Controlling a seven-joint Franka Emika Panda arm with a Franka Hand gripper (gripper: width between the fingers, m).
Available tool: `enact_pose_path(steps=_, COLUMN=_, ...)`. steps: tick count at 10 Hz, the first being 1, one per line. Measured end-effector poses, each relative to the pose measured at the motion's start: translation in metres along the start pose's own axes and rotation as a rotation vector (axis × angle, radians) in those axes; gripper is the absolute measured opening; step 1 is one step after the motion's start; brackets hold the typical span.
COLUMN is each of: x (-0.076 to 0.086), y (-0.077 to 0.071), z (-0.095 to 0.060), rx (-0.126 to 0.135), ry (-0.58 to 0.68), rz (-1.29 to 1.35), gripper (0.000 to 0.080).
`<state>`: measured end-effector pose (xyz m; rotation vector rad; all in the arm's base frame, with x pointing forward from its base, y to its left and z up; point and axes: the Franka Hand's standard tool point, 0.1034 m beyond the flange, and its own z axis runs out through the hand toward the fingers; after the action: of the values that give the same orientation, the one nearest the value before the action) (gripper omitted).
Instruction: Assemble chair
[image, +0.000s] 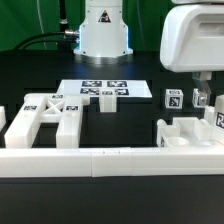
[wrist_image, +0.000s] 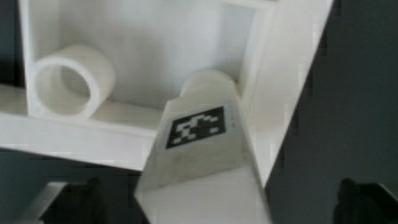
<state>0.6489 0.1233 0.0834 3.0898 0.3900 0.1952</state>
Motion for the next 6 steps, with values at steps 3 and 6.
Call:
enact_pose_path(steps=3, x=0.0, y=0.0022, z=0.0, rx=-0.005, ry=0.001, rz=-0.161, gripper=0.0649)
enact_pose_path(steps=6, x=0.0, y=0.0029, z=0.0001, rx=-0.006, ry=0.001, rz=-0.159, gripper=0.0442)
